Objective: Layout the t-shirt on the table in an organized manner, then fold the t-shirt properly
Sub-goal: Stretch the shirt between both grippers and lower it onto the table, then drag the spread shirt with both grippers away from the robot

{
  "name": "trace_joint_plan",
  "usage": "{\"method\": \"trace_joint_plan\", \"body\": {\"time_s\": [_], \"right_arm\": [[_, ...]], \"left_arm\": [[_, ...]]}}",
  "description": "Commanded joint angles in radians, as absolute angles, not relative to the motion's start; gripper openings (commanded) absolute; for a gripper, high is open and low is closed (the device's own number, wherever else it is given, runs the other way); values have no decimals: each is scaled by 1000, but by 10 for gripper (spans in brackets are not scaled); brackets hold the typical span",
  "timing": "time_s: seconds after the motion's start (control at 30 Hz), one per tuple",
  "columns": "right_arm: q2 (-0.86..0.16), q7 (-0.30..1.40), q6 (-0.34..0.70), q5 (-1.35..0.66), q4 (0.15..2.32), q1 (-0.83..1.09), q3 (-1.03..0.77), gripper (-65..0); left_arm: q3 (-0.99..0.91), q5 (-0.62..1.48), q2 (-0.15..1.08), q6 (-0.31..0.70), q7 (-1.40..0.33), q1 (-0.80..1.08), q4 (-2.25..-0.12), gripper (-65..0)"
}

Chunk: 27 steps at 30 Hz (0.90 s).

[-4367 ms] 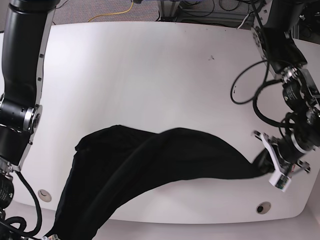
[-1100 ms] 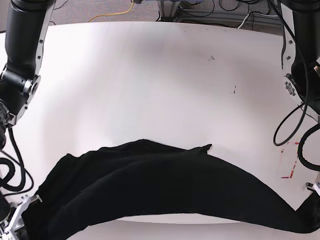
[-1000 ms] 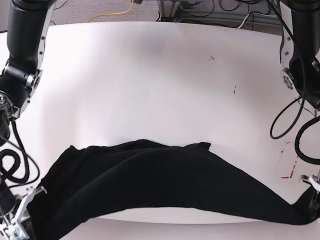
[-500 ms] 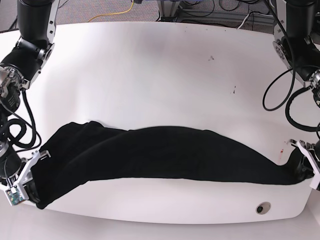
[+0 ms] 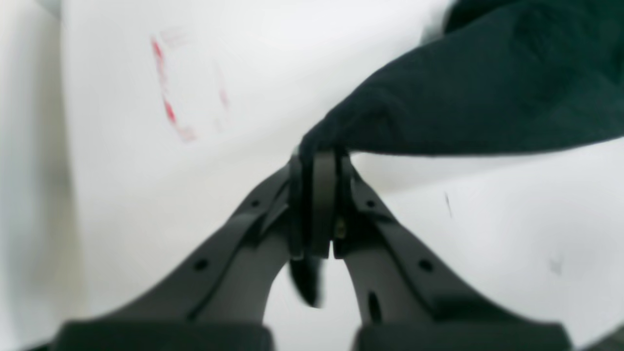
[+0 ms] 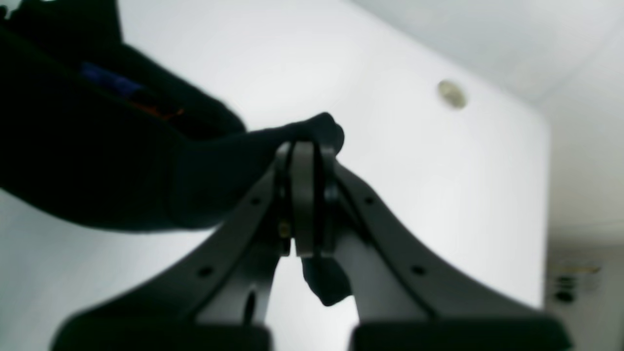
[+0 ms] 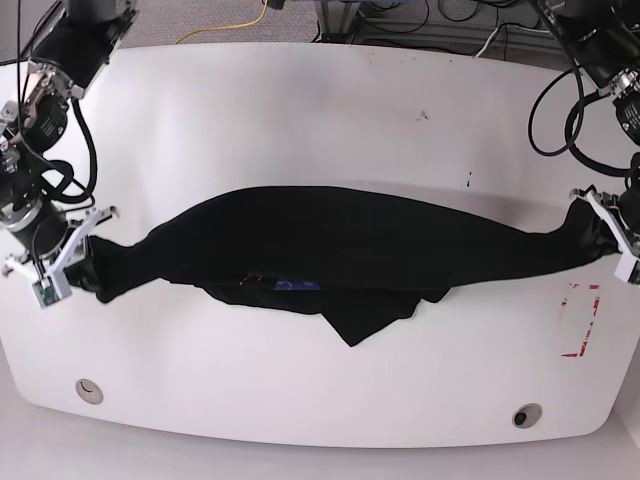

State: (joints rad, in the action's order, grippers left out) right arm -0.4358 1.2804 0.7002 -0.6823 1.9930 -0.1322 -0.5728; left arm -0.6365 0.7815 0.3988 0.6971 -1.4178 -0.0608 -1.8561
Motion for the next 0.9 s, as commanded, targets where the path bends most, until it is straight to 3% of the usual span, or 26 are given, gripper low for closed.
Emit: {"method": "trace_joint_plan", "body": {"time_s": [0.0, 0.33, 0.87], "right_arm": [[-440, 1265, 698, -702, 2011, -58, -605, -650], [-367, 1260, 698, -704, 2012, 147, -674, -650], [-309, 1259, 698, -700, 2012, 320, -684, -642]], "left_arm": [[-676, 788, 420, 698, -1396, -30, -1873, -650], [-725, 789, 447, 698, -1396, 136, -1870, -650], [-728, 785, 545, 698, -1396, 285, -1868, -650]]}}
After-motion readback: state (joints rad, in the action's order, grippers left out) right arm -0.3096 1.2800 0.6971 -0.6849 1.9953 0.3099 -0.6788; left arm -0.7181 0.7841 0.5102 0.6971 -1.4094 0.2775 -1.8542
